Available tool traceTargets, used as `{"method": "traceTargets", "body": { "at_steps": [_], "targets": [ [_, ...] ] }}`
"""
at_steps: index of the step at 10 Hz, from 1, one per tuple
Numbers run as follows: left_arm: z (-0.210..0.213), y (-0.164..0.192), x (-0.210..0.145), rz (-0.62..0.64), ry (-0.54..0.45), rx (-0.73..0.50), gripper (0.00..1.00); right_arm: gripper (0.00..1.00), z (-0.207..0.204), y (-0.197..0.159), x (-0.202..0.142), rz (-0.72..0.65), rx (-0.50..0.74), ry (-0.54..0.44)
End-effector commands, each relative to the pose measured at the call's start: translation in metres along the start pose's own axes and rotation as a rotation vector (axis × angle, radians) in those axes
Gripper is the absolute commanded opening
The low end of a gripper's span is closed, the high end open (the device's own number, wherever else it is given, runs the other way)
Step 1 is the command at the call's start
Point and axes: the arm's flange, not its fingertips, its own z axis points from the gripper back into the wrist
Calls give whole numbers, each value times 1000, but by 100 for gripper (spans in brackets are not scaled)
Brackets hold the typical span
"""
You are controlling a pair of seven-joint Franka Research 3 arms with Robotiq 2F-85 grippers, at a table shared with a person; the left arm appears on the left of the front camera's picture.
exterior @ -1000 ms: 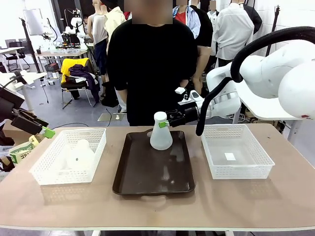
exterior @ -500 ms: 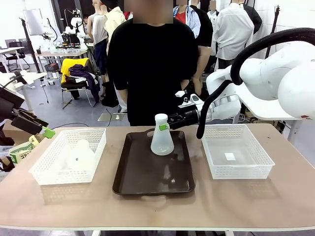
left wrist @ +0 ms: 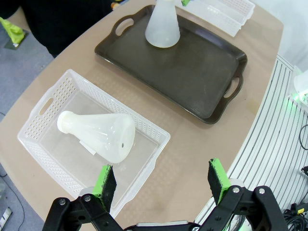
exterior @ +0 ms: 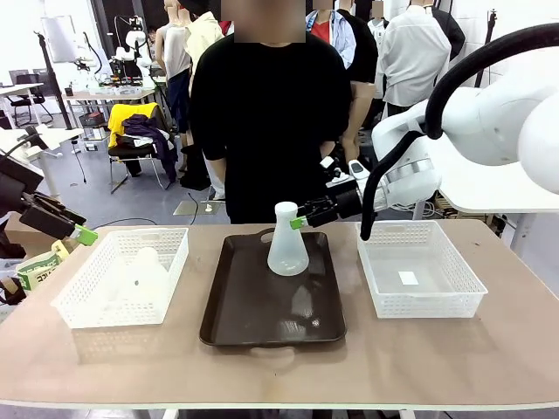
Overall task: Prepare the laboratory tools.
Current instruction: Pick up the Big flask that the person points to.
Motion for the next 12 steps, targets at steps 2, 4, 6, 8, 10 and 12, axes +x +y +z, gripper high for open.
{"method": "traceTargets", "body": {
  "at_steps": [2,4,6,8,10,12],
  "targets": [
    [0,1,-2,-7,1,-4,100,100,32,52,-8,-77,-216,68],
    [0,1,-2,-7,1,-4,100,100,63,91,-20,-113,-362,31],
    [0,1,-2,-7,1,-4,100,100,96,139,-29,-111,-547,-21],
    [0,1,-2,-7,1,-4,100,100,128,178,-43,-100,-701,-96],
    [0,1,-2,-7,1,-4,100,100,146,191,-54,-106,-749,-150],
    [0,1,-2,-7,1,-4,100,100,156,182,-58,-104,-735,-163]
  ]
}}
